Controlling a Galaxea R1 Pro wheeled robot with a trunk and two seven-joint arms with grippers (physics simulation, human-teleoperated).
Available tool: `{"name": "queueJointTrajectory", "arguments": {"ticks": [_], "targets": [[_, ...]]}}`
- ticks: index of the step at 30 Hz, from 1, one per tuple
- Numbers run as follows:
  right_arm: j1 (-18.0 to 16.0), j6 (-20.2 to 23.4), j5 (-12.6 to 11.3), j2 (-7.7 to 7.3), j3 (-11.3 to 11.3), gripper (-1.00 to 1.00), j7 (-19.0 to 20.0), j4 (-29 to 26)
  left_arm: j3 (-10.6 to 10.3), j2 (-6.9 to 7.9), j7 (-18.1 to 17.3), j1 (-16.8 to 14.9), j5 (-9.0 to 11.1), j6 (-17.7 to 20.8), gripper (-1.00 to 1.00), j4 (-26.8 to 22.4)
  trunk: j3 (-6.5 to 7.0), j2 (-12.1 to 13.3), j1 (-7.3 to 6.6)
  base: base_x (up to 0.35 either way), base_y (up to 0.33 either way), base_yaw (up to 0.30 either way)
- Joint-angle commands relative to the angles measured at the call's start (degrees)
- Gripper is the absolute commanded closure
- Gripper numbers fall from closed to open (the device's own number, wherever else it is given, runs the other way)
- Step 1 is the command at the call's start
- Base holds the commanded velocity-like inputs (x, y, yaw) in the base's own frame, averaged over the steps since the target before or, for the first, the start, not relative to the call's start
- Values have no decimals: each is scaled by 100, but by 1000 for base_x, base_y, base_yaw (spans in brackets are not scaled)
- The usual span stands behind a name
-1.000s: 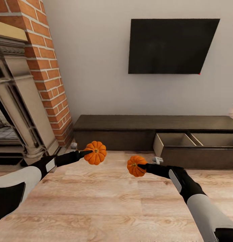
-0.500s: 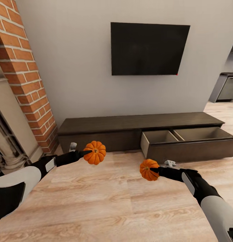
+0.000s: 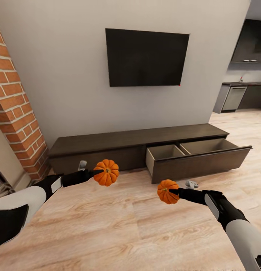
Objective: Place each of the two pumpkins and all three candles from the living room inside a cabinet in the living room (use any cabinet), then make sure every cabinet is closed, and position the cauldron so it is next to a table in the living room.
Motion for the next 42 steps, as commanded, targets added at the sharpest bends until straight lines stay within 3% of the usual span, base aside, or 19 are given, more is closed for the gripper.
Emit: {"name": "queueJointTrajectory", "arguments": {"ticks": [1,42], "targets": [[-1,6,-25,3,-4,100,-3,1,3,-2,-5,0,1,0,100,0,6,0,0,0,0,-213],[-1,-3,-25,-15,-12,100,-6,27,-8,-4,14,0,-7,-25,100,14,221,0,0,0,0,-220]]}}
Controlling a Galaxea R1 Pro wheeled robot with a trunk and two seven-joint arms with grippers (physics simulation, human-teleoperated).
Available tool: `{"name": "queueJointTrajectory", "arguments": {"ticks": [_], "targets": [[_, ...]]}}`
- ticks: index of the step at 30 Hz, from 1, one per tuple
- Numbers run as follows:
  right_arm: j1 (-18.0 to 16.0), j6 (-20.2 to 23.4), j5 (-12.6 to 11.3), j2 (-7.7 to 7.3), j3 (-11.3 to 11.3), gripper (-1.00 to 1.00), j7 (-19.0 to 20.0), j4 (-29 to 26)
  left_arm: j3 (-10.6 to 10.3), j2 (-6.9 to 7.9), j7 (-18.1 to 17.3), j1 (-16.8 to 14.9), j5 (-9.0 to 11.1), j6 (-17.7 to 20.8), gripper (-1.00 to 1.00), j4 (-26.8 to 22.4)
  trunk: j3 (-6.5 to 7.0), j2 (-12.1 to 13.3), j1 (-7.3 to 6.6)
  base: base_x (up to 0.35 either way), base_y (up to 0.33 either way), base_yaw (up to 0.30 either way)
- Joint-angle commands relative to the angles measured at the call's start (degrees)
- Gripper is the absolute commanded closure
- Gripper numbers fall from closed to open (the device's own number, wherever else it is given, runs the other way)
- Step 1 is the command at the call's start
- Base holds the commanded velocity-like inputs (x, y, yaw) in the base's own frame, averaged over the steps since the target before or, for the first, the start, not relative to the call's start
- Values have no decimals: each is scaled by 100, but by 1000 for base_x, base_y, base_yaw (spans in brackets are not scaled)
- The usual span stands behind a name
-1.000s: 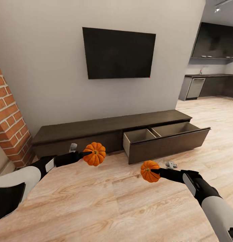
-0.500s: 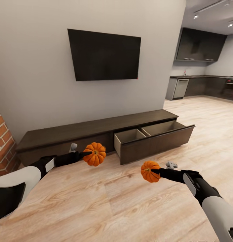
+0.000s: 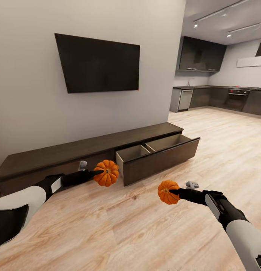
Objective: Place each of the two pumpkins and all three candles from the living room inside a cabinet in the living room (use any cabinet), then make sure every cabinet is closed, and position the cauldron so it is next to a table in the living room.
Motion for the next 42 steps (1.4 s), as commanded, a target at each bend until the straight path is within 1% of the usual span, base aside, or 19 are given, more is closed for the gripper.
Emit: {"name": "queueJointTrajectory", "arguments": {"ticks": [1,11,15,18,23,26,29,33,35,37,42], "targets": [[-1,2,-31,3,-5,100,-2,11,67,-4,-7,0,6,-1,100,-6,6,0,0,0,0,-246],[-1,-5,-32,-1,-9,100,-2,77,67,-9,-3,0,4,-2,100,-7,62,0,0,0,0,-246],[-1,-3,-38,-93,-21,100,11,73,67,-2,3,0,5,-2,100,19,85,0,0,0,0,-245],[-1,5,-40,-116,-22,100,14,73,67,-1,6,0,4,-2,100,22,104,0,0,0,0,-243],[-1,30,-56,-111,-22,100,8,78,67,-8,8,0,4,-2,100,15,133,0,0,0,0,-236],[-1,29,-52,-107,-21,100,7,74,67,-9,7,0,4,-2,100,14,139,0,0,0,0,-98],[-1,41,-47,-87,-14,100,6,73,67,-24,9,0,4,-2,100,11,128,0,0,0,0,-46],[-1,52,-41,-114,-21,100,-2,42,62,-52,9,0,4,-2,100,-14,97,0,0,0,0,-88],[-1,46,-40,-193,-40,100,-21,41,-22,-59,9,0,4,-2,100,-19,80,0,0,0,0,-128],[-1,38,-40,-227,-47,100,-27,45,-126,-61,9,0,10,-2,100,-15,63,0,0,0,0,-141],[-1,-5,-40,-239,-49,100,-36,68,-169,-54,9,0,13,-4,100,-12,22,0,0,0,0,-152]]}}
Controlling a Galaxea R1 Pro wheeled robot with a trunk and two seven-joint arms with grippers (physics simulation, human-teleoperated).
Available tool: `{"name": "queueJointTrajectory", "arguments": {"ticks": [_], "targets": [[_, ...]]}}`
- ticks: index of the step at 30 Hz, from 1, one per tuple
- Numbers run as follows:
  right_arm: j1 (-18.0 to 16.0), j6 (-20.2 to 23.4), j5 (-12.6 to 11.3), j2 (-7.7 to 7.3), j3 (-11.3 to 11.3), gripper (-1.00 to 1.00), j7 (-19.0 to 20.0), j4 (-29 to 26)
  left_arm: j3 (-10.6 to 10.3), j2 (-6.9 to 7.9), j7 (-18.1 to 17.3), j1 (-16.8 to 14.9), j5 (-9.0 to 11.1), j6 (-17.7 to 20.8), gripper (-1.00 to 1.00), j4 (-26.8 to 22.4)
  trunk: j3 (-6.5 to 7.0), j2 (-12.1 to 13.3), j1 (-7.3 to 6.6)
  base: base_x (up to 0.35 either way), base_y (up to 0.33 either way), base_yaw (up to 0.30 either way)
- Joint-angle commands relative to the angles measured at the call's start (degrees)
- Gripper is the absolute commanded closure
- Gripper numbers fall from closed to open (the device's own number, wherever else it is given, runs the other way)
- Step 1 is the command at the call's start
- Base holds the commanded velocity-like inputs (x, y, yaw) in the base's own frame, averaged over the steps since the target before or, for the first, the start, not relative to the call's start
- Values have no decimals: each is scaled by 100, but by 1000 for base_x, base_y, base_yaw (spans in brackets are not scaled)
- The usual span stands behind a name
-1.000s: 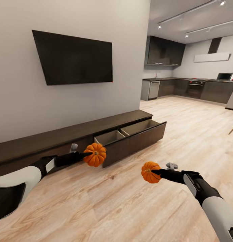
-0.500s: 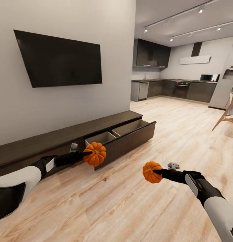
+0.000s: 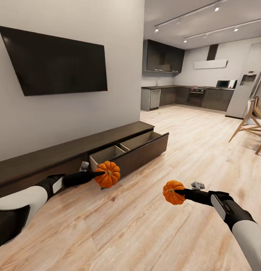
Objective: Place each of the two pumpkins and all three candles from the living room inside a cabinet in the living room (use any cabinet), then make sure every cabinet is closed, and position the cauldron so it is next to a table in the living room.
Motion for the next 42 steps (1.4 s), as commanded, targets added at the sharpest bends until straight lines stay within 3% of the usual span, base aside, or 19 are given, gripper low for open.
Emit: {"name": "queueJointTrajectory", "arguments": {"ticks": [1,28,42], "targets": [[0,-1,-8,0,-1,100,-3,1,17,-3,-6,0,2,-1,100,-1,-8,0,0,0,0,-140],[0,-11,-8,42,7,100,-20,13,16,-3,-6,0,0,-6,100,7,-229,0,0,0,0,-126],[0,-63,-9,48,7,100,40,13,16,0,-6,0,2,-6,100,3,-235,0,0,62,0,-43]]}}
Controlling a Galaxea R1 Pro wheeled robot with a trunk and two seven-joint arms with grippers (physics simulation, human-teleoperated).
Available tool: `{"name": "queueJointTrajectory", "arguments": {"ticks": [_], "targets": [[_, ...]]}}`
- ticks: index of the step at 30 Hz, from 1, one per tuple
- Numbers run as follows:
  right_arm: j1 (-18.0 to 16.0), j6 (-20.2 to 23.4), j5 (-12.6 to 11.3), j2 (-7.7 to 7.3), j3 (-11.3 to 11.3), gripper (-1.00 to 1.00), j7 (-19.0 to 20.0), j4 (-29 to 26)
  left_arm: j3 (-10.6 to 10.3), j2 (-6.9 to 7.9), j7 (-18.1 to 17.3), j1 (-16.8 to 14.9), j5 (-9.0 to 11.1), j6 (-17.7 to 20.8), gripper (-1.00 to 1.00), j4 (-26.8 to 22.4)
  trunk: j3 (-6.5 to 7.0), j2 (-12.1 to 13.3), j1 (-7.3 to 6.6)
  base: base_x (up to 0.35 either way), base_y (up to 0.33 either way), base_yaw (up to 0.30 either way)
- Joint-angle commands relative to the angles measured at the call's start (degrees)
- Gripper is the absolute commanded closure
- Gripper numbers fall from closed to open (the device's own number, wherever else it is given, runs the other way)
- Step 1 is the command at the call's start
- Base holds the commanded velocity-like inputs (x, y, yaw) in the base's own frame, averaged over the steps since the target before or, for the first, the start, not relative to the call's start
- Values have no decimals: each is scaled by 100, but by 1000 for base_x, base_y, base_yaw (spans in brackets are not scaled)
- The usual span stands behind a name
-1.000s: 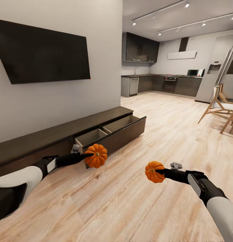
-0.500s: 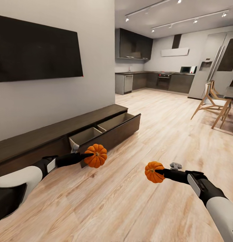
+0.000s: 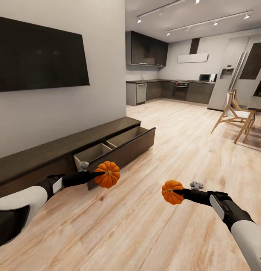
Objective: Place each of the two pumpkins and all three candles from the living room inside a cabinet in the living room (use any cabinet), then make sure every cabinet is closed, and position the cauldron so it is next to a table in the living room.
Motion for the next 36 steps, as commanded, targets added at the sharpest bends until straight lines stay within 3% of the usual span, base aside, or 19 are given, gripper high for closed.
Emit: {"name": "queueJointTrajectory", "arguments": {"ticks": [1,22,36], "targets": [[0,3,-2,-2,-1,100,-2,0,14,0,-5,0,1,0,100,-2,0,0,0,89,0,-258],[0,-3,-16,-5,-1,100,-14,16,10,-8,-5,0,-5,0,100,-5,48,0,0,96,0,-281],[0,-19,-13,0,-1,100,-28,119,9,-9,-5,0,-6,-8,100,-12,98,0,0,284,0,-283]]}}
